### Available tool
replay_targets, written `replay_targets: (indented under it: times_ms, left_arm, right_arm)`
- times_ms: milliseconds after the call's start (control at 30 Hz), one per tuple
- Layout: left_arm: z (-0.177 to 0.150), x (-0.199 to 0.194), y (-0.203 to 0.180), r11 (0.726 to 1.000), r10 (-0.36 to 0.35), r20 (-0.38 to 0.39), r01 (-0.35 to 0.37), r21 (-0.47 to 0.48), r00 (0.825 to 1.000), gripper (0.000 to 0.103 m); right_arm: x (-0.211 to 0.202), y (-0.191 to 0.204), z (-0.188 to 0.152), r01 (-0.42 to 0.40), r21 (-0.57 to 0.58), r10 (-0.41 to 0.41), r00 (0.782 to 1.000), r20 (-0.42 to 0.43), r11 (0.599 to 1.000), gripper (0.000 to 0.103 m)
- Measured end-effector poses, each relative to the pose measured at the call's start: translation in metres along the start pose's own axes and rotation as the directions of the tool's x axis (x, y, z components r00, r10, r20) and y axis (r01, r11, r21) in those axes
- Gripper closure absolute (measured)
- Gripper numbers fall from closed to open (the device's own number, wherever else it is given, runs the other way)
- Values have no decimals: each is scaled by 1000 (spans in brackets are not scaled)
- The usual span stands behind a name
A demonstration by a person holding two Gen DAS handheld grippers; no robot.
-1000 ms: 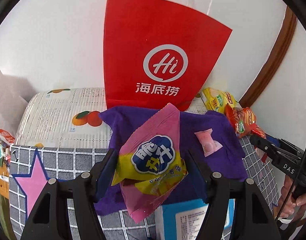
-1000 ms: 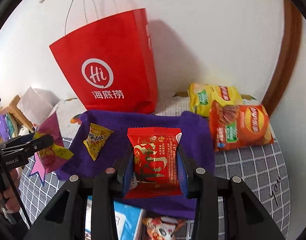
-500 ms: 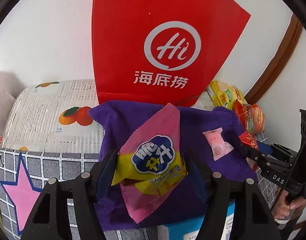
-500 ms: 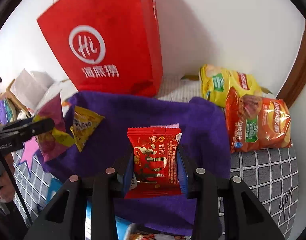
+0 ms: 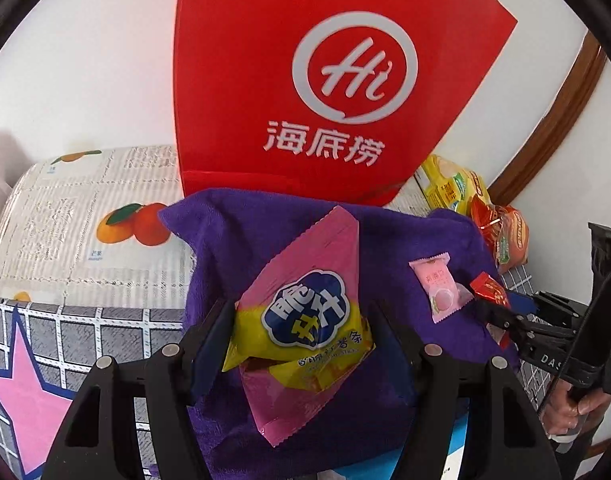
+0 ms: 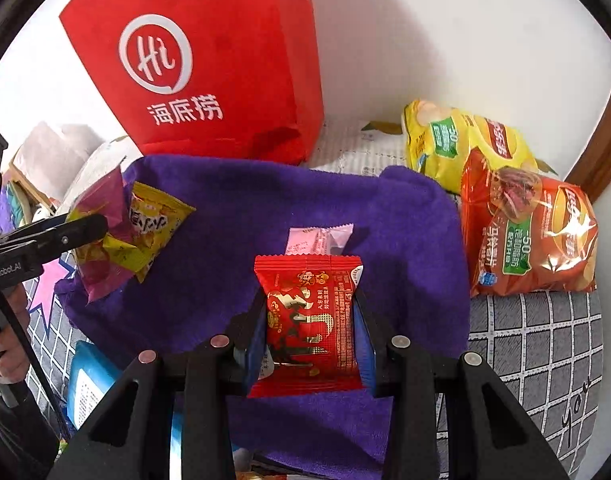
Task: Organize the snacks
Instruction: 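Carry the red packet and pink-yellow bag over the purple towel with both grippers, then open both grippers to drop the snacks onto the purple towel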
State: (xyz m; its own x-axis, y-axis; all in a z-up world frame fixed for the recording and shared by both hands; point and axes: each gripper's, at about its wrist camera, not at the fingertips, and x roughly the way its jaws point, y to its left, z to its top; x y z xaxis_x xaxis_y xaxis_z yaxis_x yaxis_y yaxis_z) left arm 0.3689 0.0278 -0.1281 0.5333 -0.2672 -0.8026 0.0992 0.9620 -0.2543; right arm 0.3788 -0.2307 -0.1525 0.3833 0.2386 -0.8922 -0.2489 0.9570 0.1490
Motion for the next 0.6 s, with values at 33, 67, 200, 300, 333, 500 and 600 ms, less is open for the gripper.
replay_targets:
  times_ms: [33,67,200,300,333,500,600]
  left_arm:
    - [0,1,0,1000,0,-2,0,1,1000,36]
    - [0,2,-1,1000,1,-6,-1,3,1000,36]
    - [0,8,-4,1000,4,-24,-4,20,1000,36]
    - [0,11,-5,1000,3,-37,-2,26,999,35]
    - [0,12,-5,1000,4,-44,-3,27,999,35]
    - [-1,17,-7,999,7,-55,-5,33,998,34]
    - [-1,19,-8,999,10,-65,-8,40,998,34]
  right_arm:
    - [2,-1,-1,-3,3,3,1000,-6,1000,64]
    - [3,-1,-1,-5,4,5,1000,-11,1000,64]
    - [12,4,-5,-17,-13,17,999,-40,1000,64]
    - [20,11,-7,-20,-31,19,998,-59,999,64]
    - [23,12,-8,-20,-33,18,998,-66,999,64]
    - [31,12,-7,-6,-38,3,996,-87,999,64]
    - [34,10,-6,4,-34,-7,995,-97,999,63]
